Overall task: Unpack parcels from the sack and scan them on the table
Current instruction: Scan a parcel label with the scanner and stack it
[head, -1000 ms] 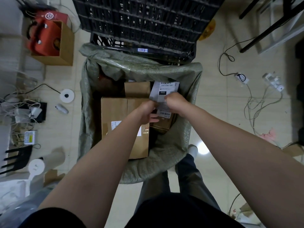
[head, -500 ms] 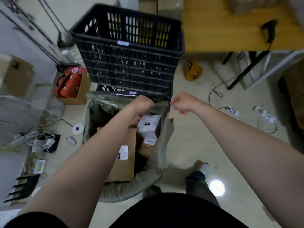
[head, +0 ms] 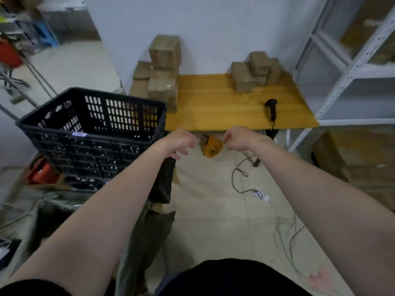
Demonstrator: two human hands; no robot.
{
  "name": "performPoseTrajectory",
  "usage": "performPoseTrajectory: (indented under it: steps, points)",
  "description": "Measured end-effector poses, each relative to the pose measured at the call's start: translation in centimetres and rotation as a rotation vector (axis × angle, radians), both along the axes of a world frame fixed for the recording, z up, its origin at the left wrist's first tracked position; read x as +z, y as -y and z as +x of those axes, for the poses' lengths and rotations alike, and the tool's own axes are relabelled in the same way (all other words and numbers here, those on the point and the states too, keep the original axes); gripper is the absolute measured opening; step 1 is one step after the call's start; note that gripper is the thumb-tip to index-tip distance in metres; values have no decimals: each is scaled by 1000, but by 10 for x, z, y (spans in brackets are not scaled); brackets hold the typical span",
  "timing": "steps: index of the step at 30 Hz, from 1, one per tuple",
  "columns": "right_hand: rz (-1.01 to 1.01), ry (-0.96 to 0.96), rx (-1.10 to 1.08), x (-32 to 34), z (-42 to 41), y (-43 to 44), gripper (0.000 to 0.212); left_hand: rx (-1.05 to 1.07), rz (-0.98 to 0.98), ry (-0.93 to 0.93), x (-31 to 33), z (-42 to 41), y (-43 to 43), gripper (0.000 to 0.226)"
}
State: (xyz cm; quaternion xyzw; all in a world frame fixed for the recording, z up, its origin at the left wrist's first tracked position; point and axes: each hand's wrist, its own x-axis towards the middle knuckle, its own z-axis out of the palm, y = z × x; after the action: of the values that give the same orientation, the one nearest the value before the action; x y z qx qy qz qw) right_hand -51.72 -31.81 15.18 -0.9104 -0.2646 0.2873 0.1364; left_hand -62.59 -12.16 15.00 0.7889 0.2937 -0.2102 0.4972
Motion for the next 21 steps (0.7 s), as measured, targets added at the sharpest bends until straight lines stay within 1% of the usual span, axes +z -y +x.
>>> performPoseTrajectory:
  steps: [2,5,10,13,16,19,21]
  points:
    - [22,22,-32,3,34,15,26,-11,1,21,1,33,7,32]
    - [34,61,-55,1,85,29,20,-4,-13,49,-3,83,11,34]
    - [73,67,-135,-23,189,35,20,9,-50,70,-30,191,9,28]
    - [93,88,-199,-43,273,28,17,-13,-69,64,-50,280,0,28]
    - [95,134,-270,-65,375,10,15,-58,-57,91,-69,389,-16,25]
    - [92,149,-365,-86,481,-18,16,-81,-57,117,-86,506,-34,20]
    - [104,131,-411,-92,538,-36,23,-101,-76,110,-91,573,-47,18]
